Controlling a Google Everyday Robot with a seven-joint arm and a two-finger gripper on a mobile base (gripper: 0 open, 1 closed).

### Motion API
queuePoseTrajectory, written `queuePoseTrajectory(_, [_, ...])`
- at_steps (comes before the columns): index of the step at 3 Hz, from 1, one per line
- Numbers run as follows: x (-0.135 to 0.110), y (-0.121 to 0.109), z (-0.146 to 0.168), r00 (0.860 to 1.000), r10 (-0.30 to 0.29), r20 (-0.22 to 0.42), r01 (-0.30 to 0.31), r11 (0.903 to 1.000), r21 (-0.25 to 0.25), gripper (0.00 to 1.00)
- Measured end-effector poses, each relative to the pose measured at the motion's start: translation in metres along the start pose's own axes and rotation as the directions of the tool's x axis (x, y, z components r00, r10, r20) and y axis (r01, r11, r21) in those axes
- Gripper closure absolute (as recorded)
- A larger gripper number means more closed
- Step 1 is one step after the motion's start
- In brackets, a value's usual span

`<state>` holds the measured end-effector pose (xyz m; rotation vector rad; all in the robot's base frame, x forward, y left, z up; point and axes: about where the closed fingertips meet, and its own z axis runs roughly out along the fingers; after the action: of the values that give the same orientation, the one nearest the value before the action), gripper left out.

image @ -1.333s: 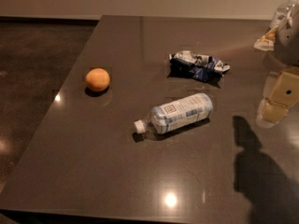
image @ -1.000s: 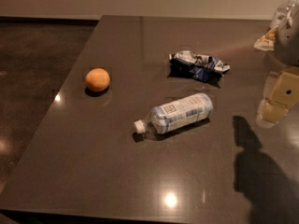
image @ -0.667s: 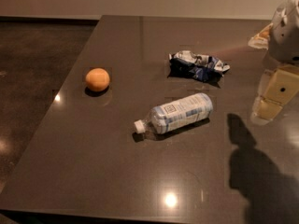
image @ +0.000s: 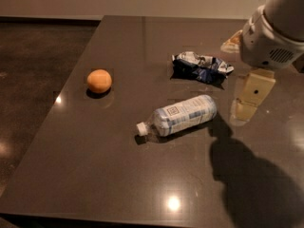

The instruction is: Place blue plastic bottle upright

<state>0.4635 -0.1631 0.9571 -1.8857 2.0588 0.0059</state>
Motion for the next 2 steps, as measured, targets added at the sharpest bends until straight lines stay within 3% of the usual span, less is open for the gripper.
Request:
queuePoseTrajectory(1, [-0.017, -0.003, 0.026, 0.997, -0.072, -0.003, 0.071, 0.9967, -0.038, 0.00])
queuePoseTrajectory(2, [-0.032, -0.004, 0.060, 0.984, -0.174, -0.029, 0.170, 0.9810, -0.094, 0.00])
